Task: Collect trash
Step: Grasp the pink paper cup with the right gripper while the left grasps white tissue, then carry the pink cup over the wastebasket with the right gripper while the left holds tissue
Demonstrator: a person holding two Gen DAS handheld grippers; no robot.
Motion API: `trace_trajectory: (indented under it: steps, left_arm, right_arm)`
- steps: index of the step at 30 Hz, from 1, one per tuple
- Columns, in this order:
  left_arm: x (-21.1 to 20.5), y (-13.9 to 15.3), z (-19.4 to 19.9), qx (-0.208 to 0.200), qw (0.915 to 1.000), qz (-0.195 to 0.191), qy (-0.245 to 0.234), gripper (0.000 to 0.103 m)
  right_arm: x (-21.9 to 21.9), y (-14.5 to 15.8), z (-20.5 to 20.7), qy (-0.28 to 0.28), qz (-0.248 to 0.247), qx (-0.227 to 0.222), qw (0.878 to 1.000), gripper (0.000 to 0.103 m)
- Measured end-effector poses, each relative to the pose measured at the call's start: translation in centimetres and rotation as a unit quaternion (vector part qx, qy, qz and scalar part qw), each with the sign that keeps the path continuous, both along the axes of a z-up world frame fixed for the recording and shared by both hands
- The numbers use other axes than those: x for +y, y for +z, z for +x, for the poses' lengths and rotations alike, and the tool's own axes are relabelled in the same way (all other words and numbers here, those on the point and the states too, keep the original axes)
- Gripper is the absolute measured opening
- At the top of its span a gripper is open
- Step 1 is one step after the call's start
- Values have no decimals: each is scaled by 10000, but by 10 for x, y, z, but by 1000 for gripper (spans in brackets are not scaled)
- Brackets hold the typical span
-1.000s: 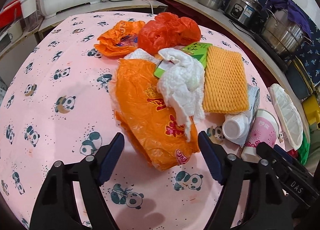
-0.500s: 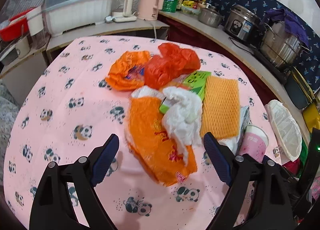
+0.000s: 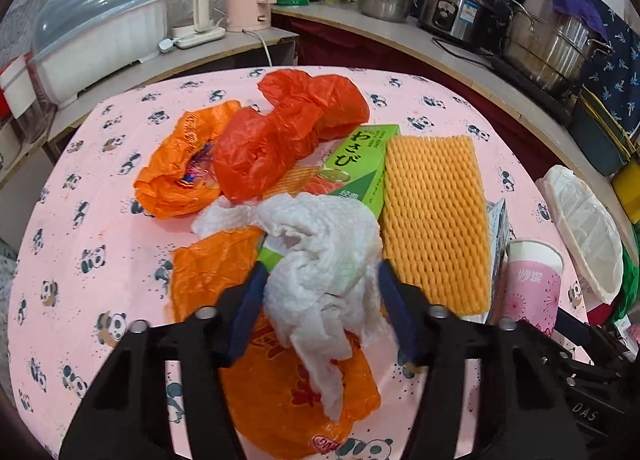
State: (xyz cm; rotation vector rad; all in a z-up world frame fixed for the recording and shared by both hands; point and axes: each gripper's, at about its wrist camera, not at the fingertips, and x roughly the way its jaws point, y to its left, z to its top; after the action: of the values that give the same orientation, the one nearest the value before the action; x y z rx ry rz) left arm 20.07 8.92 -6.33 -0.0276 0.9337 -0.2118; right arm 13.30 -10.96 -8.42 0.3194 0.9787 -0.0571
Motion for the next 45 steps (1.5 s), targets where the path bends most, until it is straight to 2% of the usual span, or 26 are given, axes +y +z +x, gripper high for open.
trace_trajectory:
  steps: [3, 6, 8, 11, 16, 22, 36, 45]
  left_arm:
    - [-1, -2, -1, 23, 10000, -72, -40, 28]
    - [1, -1, -5, 29, 9998, -180, -42, 19]
    - [2, 1, -9, 22, 9997, -236, -44, 16]
    - [3, 4, -15, 5, 9997, -261, -37, 15]
    - [2, 10, -25, -14, 9996, -283, -20, 15]
    - [-4, 25, -37, -147, 9993, -338, -62, 15]
    - [-40, 72, -64, -612, 9962, -475, -403, 15]
    - [-90, 95, -73, -805, 9918, -531, -835, 15]
  right_arm:
    - [-3, -1, 3, -6, 40, 2, 10000, 78]
    - [0, -2, 6, 1, 71, 19, 10000, 80]
    - [1, -5, 9, -17, 114, 53, 9999, 81]
    - [3, -8, 13, -27, 94, 42, 9999, 82]
    - [4, -6, 11, 13, 56, -31, 10000, 74]
    - [1, 3, 0, 37, -36, -202, 9998, 71]
    - [-30, 53, -34, -193, -159, -857, 9960, 70]
    - [-65, 77, -54, -427, -269, -1196, 9915, 70]
